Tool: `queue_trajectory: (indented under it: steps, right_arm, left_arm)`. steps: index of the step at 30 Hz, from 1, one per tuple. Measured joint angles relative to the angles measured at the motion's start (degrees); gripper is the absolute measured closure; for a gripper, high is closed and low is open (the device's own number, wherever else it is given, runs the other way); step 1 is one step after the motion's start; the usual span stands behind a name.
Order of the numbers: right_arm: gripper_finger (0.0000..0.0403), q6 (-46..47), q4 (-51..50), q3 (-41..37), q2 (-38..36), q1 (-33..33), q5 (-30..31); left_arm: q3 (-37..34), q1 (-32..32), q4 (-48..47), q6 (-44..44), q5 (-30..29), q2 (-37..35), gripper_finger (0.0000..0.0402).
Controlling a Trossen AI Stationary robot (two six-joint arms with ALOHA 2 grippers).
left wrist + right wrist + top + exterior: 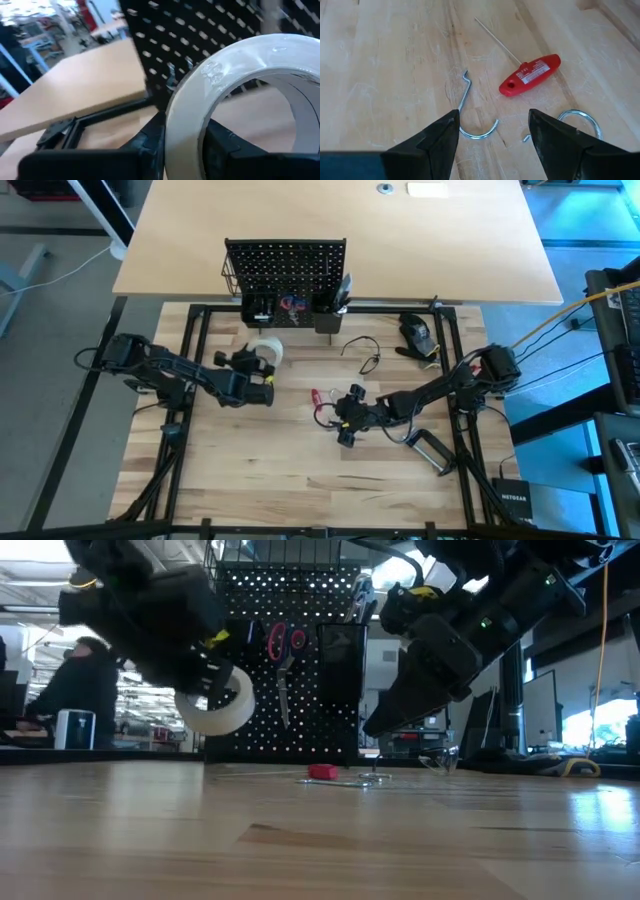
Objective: Hang tools onto peg board
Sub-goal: Hang the white masking tape on the pegboard hook
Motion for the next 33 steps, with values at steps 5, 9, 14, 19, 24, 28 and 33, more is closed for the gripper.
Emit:
queue_trajectory:
  steps: [5,9,14,19,24,28,33]
  right_arm:
    - [0.0166,0.0,-0.1,0.0,0.5,-0.1,0.3]
    - [0.0166,0.0,0.0,0.0,0.6,-0.1,1.1]
    - [0.0166,-0.1,0.3,0.0,0.6,-0.1,2.1]
    - [0.0166,-0.6,1.6,0.0,0.6,-0.1,2.9]
    - [0.0166,-1.5,2.0,0.0,0.6,-0.1,3.0]
    - [0.0166,-1.5,2.1,0.0,0.6,-0.1,3.0]
    - [0.0166,-1.6,2.2,0.0,0.6,-0.1,3.6]
  left_arm:
    - [-6.7,2.7,10.8,-4.2,-2.7,0.0,0.0331]
    - [-11.0,4.8,19.1,-3.9,-5.3,0.0,0.0333]
    - [-12.8,7.3,25.4,-2.1,-7.2,0.0,0.0329]
    - [-12.8,9.3,28.4,-2.1,-7.3,0.2,0.0331]
    - [-12.8,10.8,33.8,-1.9,-5.8,2.3,0.0332]
    - [-12.8,10.9,41.2,1.8,-5.5,4.8,0.0333]
    - [-12.8,12.5,50.5,6.3,-5.5,7.3,0.0329]
